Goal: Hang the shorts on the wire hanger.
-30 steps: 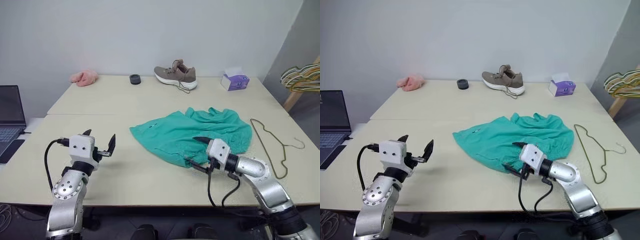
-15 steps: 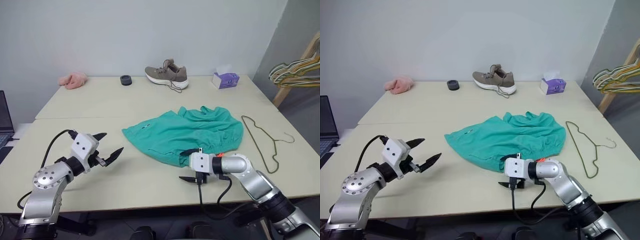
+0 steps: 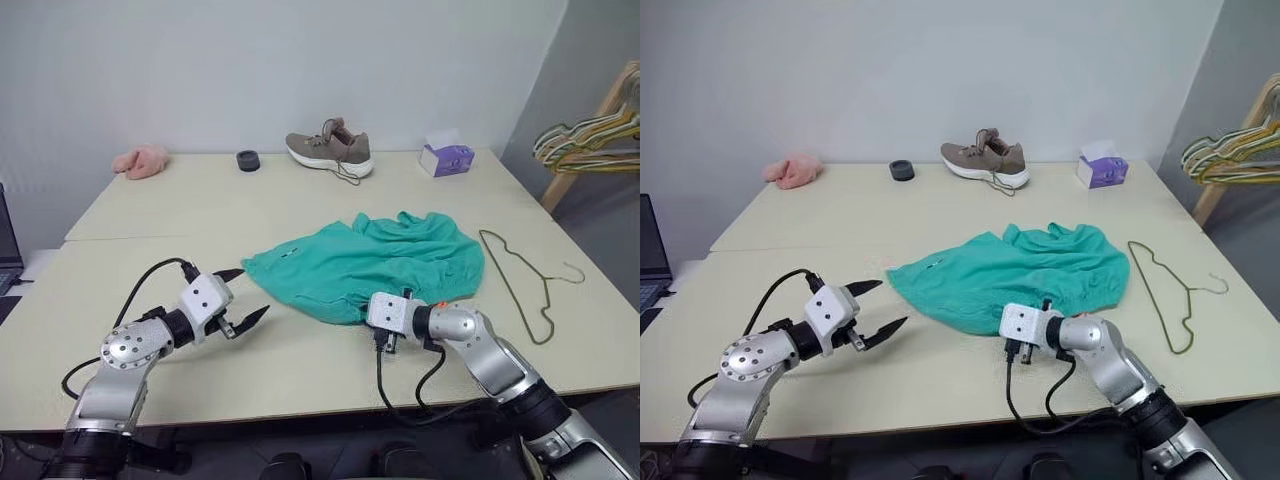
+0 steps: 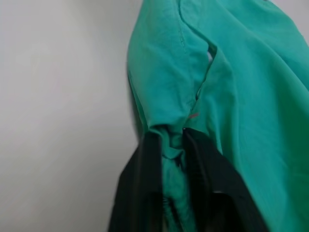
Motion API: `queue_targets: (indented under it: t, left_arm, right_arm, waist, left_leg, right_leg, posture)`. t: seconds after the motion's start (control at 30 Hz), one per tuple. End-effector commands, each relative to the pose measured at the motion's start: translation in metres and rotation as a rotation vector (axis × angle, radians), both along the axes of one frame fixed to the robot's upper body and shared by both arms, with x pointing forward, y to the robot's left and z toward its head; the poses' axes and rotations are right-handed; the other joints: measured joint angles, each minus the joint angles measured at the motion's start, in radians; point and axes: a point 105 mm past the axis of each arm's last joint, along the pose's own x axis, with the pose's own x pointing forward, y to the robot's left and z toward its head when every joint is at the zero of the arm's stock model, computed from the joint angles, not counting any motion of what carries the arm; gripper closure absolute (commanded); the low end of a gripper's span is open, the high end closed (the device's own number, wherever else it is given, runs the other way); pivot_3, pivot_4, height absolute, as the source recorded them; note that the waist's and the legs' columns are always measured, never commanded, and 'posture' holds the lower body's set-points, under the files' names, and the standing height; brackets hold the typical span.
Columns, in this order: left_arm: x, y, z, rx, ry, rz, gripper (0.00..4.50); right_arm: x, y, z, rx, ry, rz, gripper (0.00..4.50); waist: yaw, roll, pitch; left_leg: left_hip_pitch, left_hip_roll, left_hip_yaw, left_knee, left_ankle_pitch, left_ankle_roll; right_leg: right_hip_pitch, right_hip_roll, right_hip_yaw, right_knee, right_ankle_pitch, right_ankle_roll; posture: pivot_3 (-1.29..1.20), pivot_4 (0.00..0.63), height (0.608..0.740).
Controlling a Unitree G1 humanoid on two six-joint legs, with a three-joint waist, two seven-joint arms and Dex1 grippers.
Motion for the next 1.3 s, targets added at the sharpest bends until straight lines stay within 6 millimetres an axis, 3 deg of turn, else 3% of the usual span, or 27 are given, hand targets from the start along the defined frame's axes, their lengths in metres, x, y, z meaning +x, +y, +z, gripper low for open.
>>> queue_targets:
  t: [0.03,0.4,0.77,0.87,1.03,1.27,1.3]
  left_arm:
    - [0.006,-0.005,0.007,0.022,-0.047,-0.035,0.0]
    - [0.028,-0.002,-0.004,0.162,-0.064,-0.081,0.0]
    - [0.039,-0.013,-0.05,0.356,0.01,-0.185,0.0]
    - [0.037,-0.009,-0.059,0.433,0.018,-0.226,0.6]
    - [0.033,0.003,-0.064,0.51,0.026,-0.263,2.24]
    - [0.027,0.018,-0.059,0.466,0.09,-0.263,4.47]
    - [0.026,0.02,-0.055,0.45,0.103,-0.261,4.47]
  right_arm:
    - [0.005,-0.003,0.023,0.032,-0.062,-0.014,4.47]
    - [-0.014,-0.017,0.061,0.094,-0.036,0.013,4.47]
    - [-0.019,-0.012,0.092,0.167,-0.035,0.021,4.47]
    - [-0.019,-0.017,0.095,0.163,-0.037,0.015,4.5]
    - [-0.018,-0.023,0.095,0.155,-0.036,0.007,4.5]
    - [-0.016,-0.025,0.097,0.152,-0.043,0.019,4.5]
    - [-0.015,-0.026,0.097,0.147,-0.043,0.029,4.5]
  waist:
    - [-0.008,0.0,0.0]
    - [-0.039,0.0,0.0]
    - [-0.088,0.001,-0.003]
    - [-0.091,0.003,-0.008]
    - [-0.106,0.008,-0.014]
    - [-0.121,0.009,-0.015]
    - [-0.121,0.009,-0.015]
  left_leg:
    - [0.0,0.0,0.0,0.0,0.0,0.0]
    - [-0.001,0.0,0.0,0.0,0.0,0.0]
    - [-0.002,0.0,-0.001,0.0,0.0,0.0]
    - [-0.001,0.0,-0.001,0.0,0.0,0.0]
    - [0.0,0.0,-0.002,0.0,0.0,0.0]
    - [0.001,0.001,-0.003,0.0,0.0,0.0]
    - [0.001,0.001,-0.003,0.0,0.0,0.0]
  right_leg:
    - [0.0,0.0,0.0,0.0,0.0,0.0]
    - [0.001,0.0,0.0,0.0,0.0,0.0]
    - [0.001,0.0,0.0,0.001,0.0,0.001]
    - [0.002,0.0,-0.001,0.0,0.0,0.002]
    - [0.003,0.0,-0.001,0.0,0.001,0.002]
    - [0.005,0.001,-0.002,0.001,0.0,0.002]
    - [0.005,0.001,-0.003,0.001,0.0,0.002]
  posture:
    - [-0.17,0.0,0.74]
    - [-0.22,0.0,0.74]
    - [-0.26,0.0,0.74]
    - [-0.26,0.0,0.74]
    - [-0.26,0.0,0.74]
    - [-0.23,0.0,0.74]
    - [-0.23,0.0,0.74]
